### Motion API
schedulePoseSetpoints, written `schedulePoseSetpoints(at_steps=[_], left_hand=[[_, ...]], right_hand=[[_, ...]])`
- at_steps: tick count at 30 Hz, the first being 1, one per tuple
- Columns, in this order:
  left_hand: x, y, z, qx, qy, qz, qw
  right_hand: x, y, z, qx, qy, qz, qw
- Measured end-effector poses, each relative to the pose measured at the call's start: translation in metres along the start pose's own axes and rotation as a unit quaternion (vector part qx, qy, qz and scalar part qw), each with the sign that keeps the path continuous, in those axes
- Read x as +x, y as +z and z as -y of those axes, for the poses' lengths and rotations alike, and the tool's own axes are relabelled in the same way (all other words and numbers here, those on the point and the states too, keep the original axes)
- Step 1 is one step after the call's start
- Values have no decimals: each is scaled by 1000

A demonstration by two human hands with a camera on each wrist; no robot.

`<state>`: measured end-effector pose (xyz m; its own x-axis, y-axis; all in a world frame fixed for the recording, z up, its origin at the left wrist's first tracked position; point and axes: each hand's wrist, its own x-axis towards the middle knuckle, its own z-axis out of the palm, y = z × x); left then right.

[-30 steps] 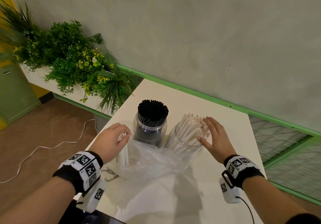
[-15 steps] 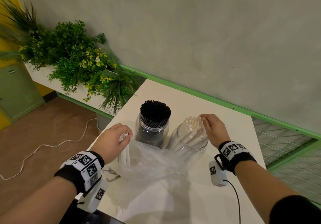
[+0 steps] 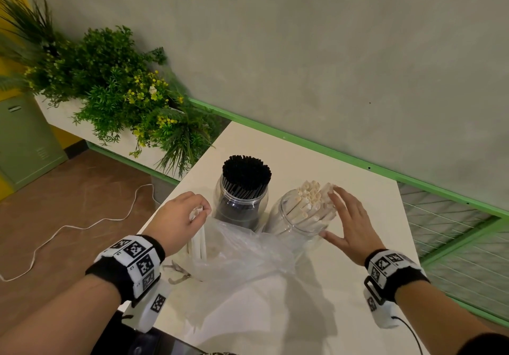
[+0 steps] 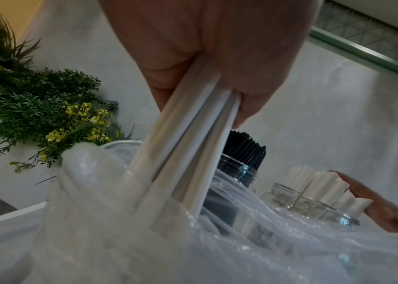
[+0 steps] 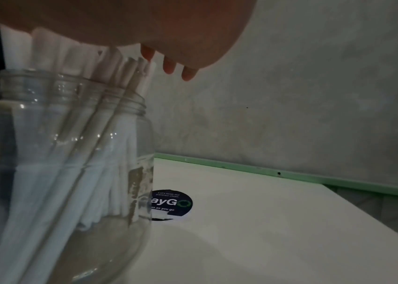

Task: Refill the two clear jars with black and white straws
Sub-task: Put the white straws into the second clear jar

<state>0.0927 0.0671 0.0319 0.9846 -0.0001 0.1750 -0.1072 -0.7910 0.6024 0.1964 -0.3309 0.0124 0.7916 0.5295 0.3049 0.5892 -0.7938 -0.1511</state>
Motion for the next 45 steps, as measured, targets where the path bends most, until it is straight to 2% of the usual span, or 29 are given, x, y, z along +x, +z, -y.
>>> schedulePoseSetpoints(at_steps=[5,8,11,14,17,20,22,25,34,38,41,45], left_hand=[[-1,-1,-1,-7,4,-2,1000],[-1,0,1,-10,0,1,1000],[-3,-1,2,-13,-7,1,1000],[-4,-2,1,-13,-16,1,1000],[-2,-2,-1,-15,-23,2,1000],[-1,-2,-2,-10,-30,8,999],[-1,-2,-3,-10,-28,9,1000],[0,-3,-4,-10,-28,13,999],[2,-1,-6,-12,-25,4,1000],[2,0,-6,-11,-25,0,1000],[2,-1,-6,-9,-19,1,1000],[3,-1,-7,-19,-8,3,1000]], right_hand=[[38,0,-2,-84,-28,44,995],[68,-2,8,-123,-84,66,987],[87,0,22,-119,-128,81,981],[93,5,27,-88,-113,59,988],[93,5,31,-26,-68,-32,997],[98,0,35,10,-37,-87,995],[101,-2,34,17,-21,-76,997],[99,2,28,-25,-24,-22,999],[80,-9,34,21,-33,-62,997],[68,-13,36,12,-35,-35,999],[62,-14,43,-13,-64,-5,998],[65,-25,71,6,-71,13,997]])
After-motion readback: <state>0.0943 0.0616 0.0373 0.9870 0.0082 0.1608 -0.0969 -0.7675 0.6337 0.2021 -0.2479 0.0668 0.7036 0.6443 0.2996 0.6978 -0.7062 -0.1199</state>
